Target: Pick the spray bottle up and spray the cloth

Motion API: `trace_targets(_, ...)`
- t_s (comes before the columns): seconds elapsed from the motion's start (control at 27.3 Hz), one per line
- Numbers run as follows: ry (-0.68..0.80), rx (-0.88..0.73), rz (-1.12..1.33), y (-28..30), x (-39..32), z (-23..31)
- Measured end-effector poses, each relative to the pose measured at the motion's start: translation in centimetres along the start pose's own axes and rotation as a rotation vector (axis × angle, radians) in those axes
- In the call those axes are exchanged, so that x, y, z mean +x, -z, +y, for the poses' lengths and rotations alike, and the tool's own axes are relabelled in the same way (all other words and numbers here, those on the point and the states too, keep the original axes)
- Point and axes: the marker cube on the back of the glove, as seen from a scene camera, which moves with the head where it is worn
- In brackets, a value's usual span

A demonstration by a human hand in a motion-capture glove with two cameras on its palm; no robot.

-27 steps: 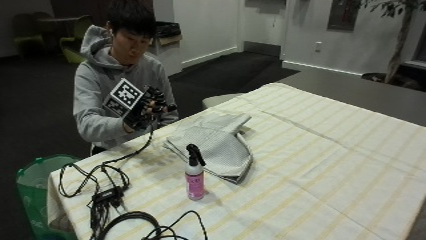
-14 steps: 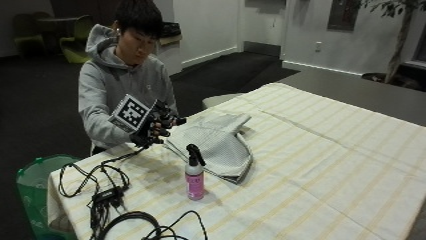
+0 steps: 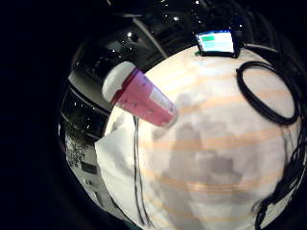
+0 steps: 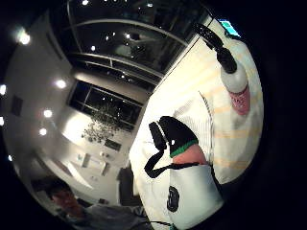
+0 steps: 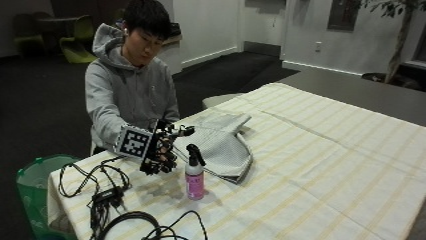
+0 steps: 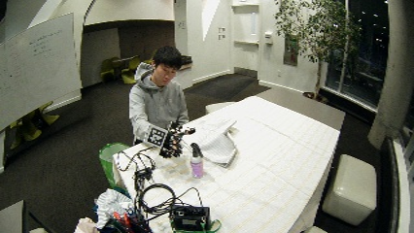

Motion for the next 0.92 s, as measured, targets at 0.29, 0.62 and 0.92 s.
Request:
trace_targets(0.29,-0.131,-0.003,-0.065,-1.9,1.4,-2.3)
trace_targets(0.62,-0.245,0.025,-0.202,-3.9,2.7,-4.7)
trace_targets(0.92,-0.287,0.108,-0.305,-5.1,3.1,-6.0)
